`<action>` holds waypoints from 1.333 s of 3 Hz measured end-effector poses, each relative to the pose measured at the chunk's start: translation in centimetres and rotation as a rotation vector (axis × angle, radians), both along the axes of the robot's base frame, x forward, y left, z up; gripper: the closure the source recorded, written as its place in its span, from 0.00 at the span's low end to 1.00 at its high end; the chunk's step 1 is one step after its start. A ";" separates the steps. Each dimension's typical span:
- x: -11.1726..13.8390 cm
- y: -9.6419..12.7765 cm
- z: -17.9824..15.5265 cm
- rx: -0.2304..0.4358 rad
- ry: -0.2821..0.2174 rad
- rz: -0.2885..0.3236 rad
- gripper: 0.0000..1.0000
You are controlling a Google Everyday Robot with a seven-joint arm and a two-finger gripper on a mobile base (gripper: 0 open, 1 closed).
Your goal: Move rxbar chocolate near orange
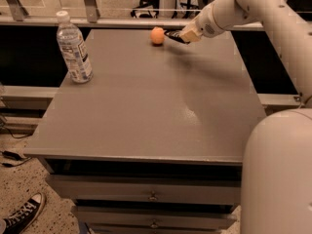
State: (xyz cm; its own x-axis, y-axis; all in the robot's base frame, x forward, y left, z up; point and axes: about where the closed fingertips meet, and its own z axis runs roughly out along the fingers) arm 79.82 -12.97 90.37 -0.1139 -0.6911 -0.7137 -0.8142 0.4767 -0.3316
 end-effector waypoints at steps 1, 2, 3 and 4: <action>1.4 0.0 -0.4 -0.006 0.000 -0.012 1.00; 2.2 -0.3 -0.8 -0.010 0.003 -0.024 1.00; 2.7 -0.1 -1.3 -0.008 0.015 -0.022 0.85; 2.9 -0.1 -1.7 -0.006 0.024 -0.023 0.62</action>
Offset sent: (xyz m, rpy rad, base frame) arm 0.0335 -0.0143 -0.0039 -0.0160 -0.0014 -0.0464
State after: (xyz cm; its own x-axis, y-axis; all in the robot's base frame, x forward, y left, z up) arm 82.71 -13.04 88.69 -0.1469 -0.6925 -0.7063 -0.8107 0.4934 -0.3152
